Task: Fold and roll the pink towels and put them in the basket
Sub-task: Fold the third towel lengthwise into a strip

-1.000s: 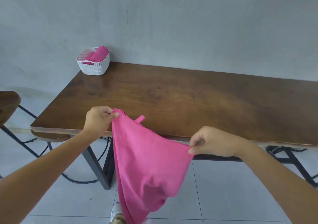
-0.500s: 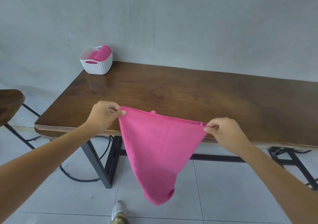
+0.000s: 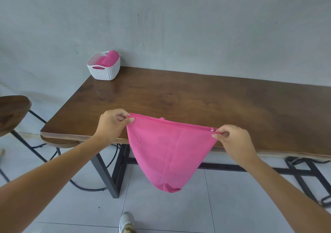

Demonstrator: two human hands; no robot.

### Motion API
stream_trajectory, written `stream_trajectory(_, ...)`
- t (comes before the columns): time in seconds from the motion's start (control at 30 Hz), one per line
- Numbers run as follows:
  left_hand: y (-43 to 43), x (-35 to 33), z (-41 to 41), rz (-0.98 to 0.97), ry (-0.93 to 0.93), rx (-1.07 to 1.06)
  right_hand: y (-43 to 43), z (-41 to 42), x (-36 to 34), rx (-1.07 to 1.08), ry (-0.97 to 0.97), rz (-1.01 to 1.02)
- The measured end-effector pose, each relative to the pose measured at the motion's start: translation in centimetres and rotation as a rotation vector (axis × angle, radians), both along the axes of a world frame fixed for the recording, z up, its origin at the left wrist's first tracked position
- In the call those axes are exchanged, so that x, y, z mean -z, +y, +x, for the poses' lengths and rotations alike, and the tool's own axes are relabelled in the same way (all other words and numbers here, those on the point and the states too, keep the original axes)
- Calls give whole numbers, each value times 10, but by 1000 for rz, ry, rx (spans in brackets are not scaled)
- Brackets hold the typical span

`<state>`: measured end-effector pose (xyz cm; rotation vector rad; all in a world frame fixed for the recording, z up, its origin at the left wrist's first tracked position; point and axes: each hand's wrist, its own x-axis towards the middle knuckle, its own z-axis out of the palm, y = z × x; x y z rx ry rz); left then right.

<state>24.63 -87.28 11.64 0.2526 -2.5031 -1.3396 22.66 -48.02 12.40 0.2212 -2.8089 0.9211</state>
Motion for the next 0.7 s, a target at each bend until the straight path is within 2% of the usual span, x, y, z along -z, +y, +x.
stream_trajectory(0.2, 10, 11, -7, 127, 25, -82, -6, -13, 15, 5, 82, 27)
stream_trajectory(0.43, 22, 30, -28, 91, 22, -135, -19, -33, 29, 105, 72, -154)
stream_trajectory(0.6, 26, 39, -51, 131, -21, -204, -32, -55, 44, 314, 1, -346)
stream_trajectory(0.7, 22, 54, -70, 78, -93, -230, -43, -72, 54, 458, -55, -442)
